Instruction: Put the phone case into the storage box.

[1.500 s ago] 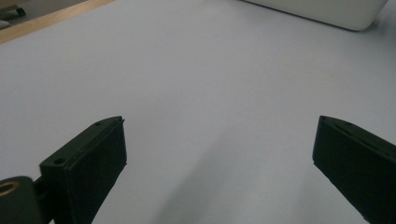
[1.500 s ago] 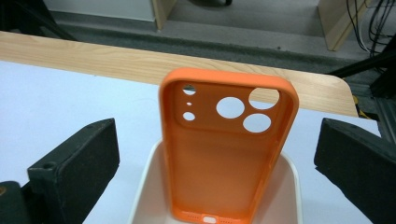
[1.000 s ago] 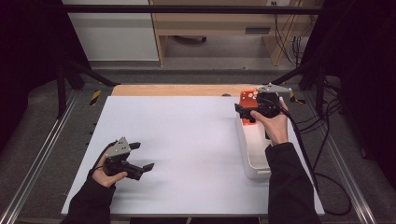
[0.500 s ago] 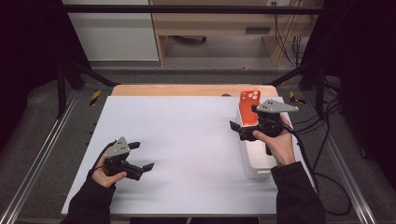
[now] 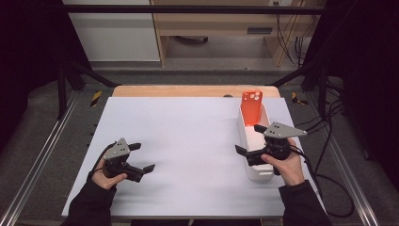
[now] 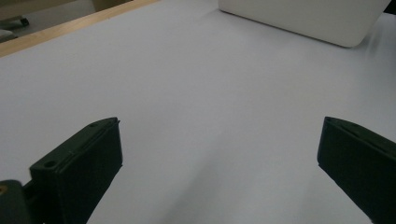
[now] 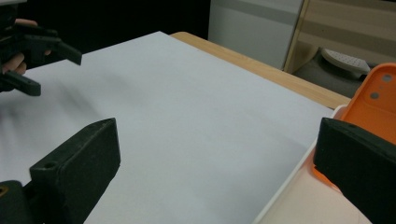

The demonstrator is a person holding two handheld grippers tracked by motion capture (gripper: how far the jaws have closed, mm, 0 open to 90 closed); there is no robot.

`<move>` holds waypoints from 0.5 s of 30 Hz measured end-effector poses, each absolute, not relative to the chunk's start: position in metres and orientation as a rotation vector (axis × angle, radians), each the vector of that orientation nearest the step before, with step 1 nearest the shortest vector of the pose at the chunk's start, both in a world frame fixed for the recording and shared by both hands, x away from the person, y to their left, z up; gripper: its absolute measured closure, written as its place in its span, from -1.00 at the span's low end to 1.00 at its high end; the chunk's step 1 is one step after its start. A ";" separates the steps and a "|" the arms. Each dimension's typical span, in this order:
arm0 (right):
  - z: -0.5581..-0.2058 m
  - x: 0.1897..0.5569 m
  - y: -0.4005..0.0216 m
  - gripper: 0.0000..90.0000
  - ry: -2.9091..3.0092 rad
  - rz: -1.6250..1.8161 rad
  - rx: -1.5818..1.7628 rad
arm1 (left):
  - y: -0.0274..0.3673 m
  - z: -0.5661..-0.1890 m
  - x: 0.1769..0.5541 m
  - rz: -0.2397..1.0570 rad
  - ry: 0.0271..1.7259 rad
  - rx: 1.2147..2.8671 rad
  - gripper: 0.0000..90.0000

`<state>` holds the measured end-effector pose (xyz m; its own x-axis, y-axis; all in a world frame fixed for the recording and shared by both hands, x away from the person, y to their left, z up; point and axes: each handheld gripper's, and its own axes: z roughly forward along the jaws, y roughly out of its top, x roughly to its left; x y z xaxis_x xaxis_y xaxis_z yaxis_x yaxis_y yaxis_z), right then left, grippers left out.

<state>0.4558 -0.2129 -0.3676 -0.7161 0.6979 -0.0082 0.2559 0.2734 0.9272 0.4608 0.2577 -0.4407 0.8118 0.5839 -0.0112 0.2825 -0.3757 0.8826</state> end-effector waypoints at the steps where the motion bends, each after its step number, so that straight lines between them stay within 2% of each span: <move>1: -0.370 0.454 -0.215 -0.97 2.135 1.438 0.858 | 0.258 -0.441 0.461 0.372 0.645 1.978 -1.00; 15: -0.401 0.437 -0.250 -0.96 2.080 1.531 0.897 | 0.257 -0.439 0.459 0.377 0.632 1.974 -1.00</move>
